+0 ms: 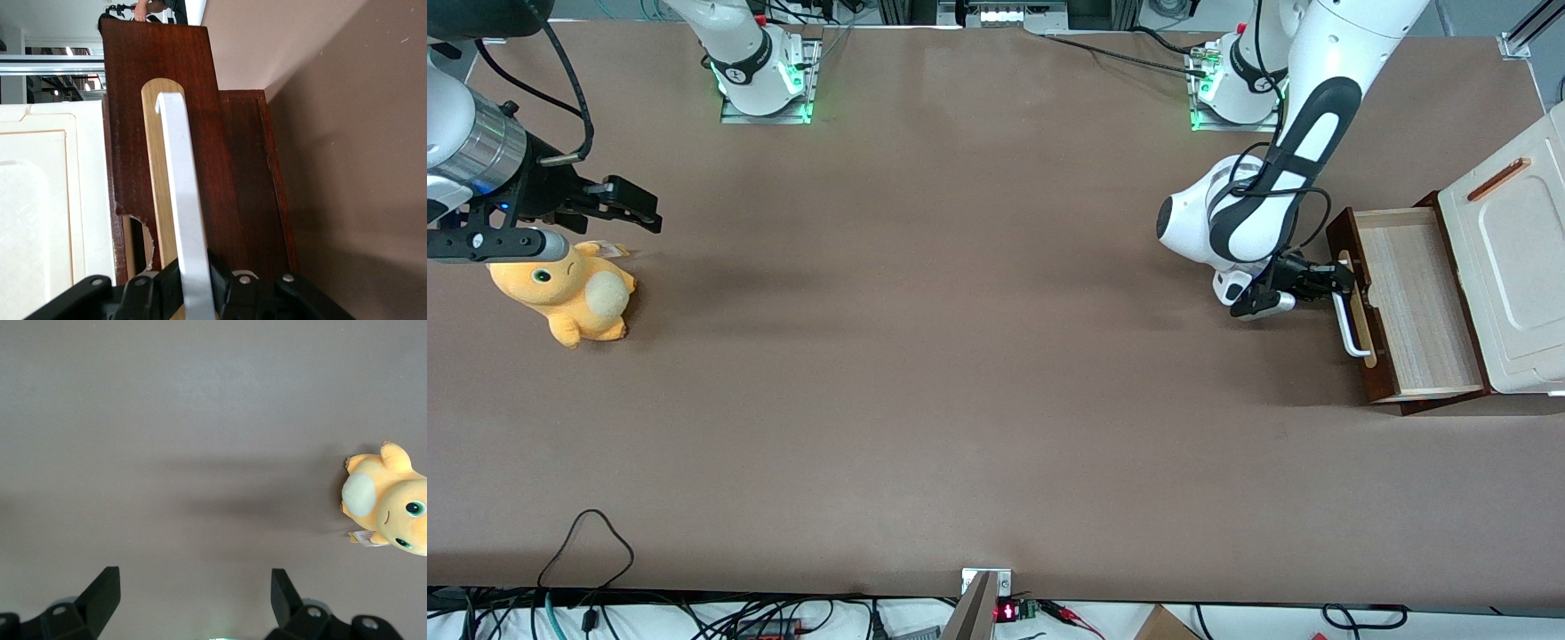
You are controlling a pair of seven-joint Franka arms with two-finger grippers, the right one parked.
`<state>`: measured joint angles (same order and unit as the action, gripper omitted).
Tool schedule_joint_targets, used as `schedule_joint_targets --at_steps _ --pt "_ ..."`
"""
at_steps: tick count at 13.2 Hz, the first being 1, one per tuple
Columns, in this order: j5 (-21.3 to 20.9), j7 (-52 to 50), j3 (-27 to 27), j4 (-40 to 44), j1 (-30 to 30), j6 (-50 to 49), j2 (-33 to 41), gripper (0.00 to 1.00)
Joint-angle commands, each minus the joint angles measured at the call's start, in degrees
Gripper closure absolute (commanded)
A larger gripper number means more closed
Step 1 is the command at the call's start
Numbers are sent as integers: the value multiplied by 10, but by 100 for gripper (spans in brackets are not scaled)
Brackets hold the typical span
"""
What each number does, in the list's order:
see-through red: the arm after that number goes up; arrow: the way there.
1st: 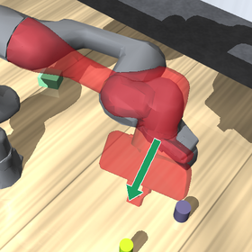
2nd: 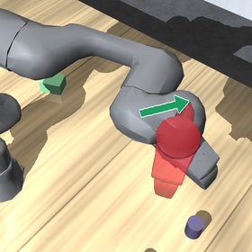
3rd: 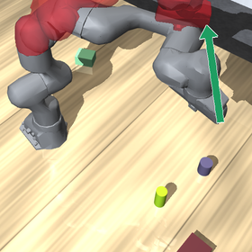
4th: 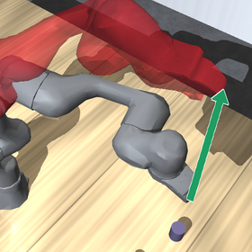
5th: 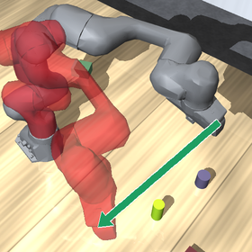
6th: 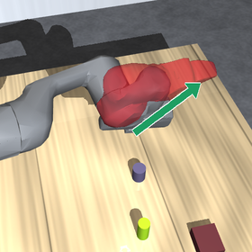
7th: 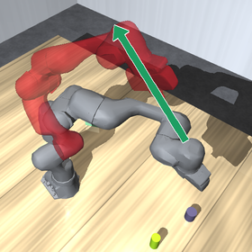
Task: Open lower drawer with left arm only
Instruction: 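Pull the handle with the left gripper, sliding the drawer out, then open the left gripper and release the handle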
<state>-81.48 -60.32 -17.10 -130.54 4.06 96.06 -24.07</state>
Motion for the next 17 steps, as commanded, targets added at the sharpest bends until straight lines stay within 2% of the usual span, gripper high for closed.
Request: schedule_joint_targets --at_steps 1,2,3,6,8,9,10,13,14,17 --pt "17 18 -4 17 10 12 2 24" --pt "18 18 -4 18 9 12 2 3" --pt "20 18 -4 20 7 20 9 0" --pt "39 19 -4 27 4 39 18 0" --pt "105 21 -4 59 4 47 20 0" --pt "123 46 -4 64 4 46 24 0" --pt "126 76 -4 65 3 47 31 0" --pt "134 86 -4 68 2 48 46 0" --pt "166 91 -5 73 -1 54 58 0" --pt "325 211 0 148 -7 64 103 0"
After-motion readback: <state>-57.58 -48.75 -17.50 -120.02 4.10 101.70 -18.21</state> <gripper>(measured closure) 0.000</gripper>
